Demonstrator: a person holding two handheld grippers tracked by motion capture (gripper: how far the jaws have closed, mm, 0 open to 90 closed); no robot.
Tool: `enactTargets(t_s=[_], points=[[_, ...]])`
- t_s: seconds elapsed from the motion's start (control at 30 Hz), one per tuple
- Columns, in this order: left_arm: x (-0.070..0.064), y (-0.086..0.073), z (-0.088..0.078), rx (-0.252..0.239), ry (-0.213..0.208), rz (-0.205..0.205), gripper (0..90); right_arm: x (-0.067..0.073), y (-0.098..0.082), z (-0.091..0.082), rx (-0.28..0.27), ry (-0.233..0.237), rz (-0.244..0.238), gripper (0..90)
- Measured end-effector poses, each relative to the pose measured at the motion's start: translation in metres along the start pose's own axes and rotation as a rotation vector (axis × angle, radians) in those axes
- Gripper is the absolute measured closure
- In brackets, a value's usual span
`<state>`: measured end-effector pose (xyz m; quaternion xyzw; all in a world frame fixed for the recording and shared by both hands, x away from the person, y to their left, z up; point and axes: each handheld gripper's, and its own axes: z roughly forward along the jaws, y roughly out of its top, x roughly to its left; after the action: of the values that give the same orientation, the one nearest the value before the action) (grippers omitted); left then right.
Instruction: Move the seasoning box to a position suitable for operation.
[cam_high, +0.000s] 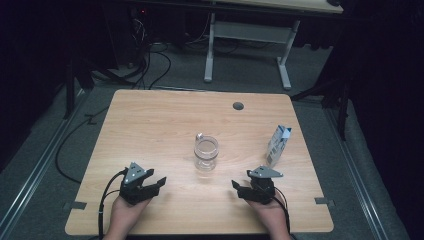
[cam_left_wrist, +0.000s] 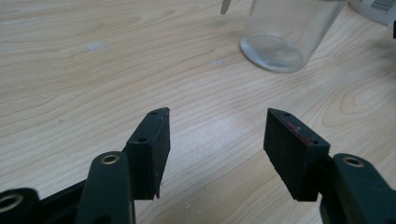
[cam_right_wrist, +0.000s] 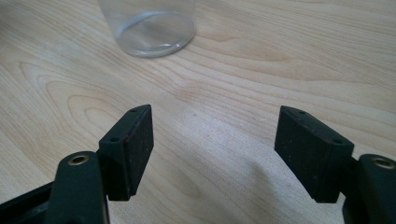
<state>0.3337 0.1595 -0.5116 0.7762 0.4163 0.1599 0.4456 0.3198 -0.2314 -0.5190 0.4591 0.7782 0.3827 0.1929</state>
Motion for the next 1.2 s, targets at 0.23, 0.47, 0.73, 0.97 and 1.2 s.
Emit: enactTargets(t_s=[0.23, 0.47, 0.73, 0.97, 1.2], points=[[-0.007, 0.012, 0.007, 0.008, -0.001, 0.013, 42.8, 0.0, -0.001, 0.0, -0.002, 0.019, -0.002, 31.4], [-0.013, 0.028, 0.011, -0.01, 0.004, 0.042, 41.9, -0.001, -0.001, -0.001, -0.006, 0.023, -0.002, 31.8], [-0.015, 0.049, 0.018, -0.025, -0.035, 0.018, 42.1, -0.002, -0.001, -0.003, -0.007, 0.026, 0.005, 31.8], [-0.02, 0.068, 0.025, -0.022, -0.066, 0.031, 46.8, -0.002, -0.002, -0.002, -0.002, 0.026, -0.007, 31.8], [-0.021, 0.087, 0.037, -0.03, -0.069, 0.052, 51.1, -0.001, -0.002, -0.002, -0.002, 0.026, -0.007, 31.8]])
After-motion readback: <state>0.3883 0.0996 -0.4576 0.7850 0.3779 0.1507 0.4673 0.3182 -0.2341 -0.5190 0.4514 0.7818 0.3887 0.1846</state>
